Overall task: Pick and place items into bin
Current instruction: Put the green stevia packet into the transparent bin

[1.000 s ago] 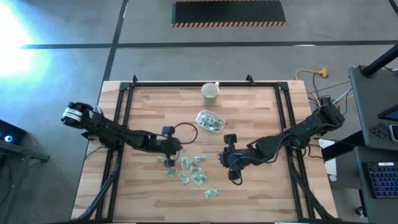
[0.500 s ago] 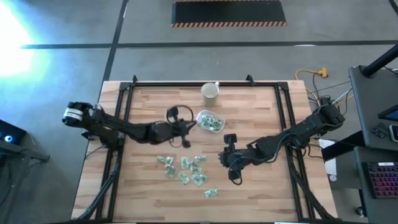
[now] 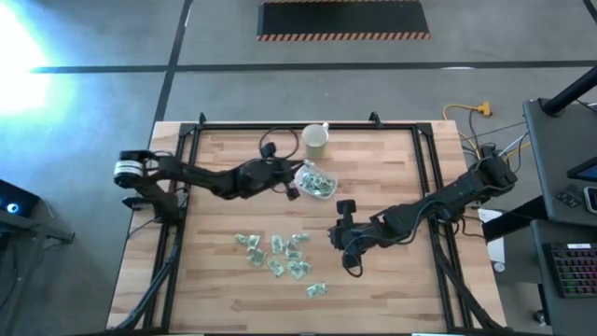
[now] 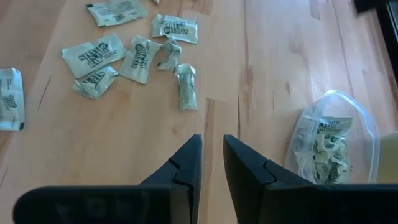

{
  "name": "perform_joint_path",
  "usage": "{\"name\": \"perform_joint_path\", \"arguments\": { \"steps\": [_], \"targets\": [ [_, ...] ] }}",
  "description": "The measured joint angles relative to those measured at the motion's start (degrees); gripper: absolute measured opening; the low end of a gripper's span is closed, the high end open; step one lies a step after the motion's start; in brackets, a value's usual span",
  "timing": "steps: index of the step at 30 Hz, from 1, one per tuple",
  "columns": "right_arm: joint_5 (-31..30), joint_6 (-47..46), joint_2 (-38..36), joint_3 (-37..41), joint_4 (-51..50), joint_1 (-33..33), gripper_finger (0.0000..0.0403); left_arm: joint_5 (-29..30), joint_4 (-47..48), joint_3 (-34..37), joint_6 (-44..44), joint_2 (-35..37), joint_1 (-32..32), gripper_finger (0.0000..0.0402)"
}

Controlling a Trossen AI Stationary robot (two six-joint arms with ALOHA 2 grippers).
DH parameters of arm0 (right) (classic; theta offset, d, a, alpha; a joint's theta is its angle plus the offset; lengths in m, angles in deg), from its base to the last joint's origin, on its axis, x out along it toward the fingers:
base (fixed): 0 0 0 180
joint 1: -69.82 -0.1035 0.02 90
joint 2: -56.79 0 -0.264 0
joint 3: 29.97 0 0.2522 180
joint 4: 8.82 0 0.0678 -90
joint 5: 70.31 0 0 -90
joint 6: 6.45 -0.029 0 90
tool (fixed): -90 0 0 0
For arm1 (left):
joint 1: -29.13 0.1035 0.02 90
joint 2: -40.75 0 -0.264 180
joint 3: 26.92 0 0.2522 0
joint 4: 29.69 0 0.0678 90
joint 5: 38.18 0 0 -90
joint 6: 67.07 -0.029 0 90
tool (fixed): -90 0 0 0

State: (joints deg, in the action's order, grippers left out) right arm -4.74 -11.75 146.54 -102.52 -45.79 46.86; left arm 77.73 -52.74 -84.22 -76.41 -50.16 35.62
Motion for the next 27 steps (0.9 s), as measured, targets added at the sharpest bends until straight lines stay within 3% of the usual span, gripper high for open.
{"name": "perform_joint_path", "arguments": {
  "steps": [4,9,14,19,27],
  "targets": [
    [0.0,-0.1,0.0,0.0,0.0,0.0,0.0056,-2.0,2.2,-4.2,0.0,-5.7,0.7,0.0008],
    [0.0,-0.3,0.0,0.0,-0.2,0.0,0.0056,-2.0,13.1,-11.1,0.5,-10.8,0.9,0.0008],
    [0.0,-0.2,0.0,0.0,-0.2,0.0,0.0056,-1.9,25.6,-17.7,3.0,-13.7,1.3,0.0008],
    [0.0,-0.2,0.0,0.0,-0.3,0.0,0.0056,-1.9,27.4,-19.1,2.9,-14.0,1.3,0.0012],
    [0.0,-0.2,0.0,0.0,-0.4,0.0,0.0056,-1.9,28.5,-18.9,2.7,-13.4,1.3,0.0094]
  ]
}}
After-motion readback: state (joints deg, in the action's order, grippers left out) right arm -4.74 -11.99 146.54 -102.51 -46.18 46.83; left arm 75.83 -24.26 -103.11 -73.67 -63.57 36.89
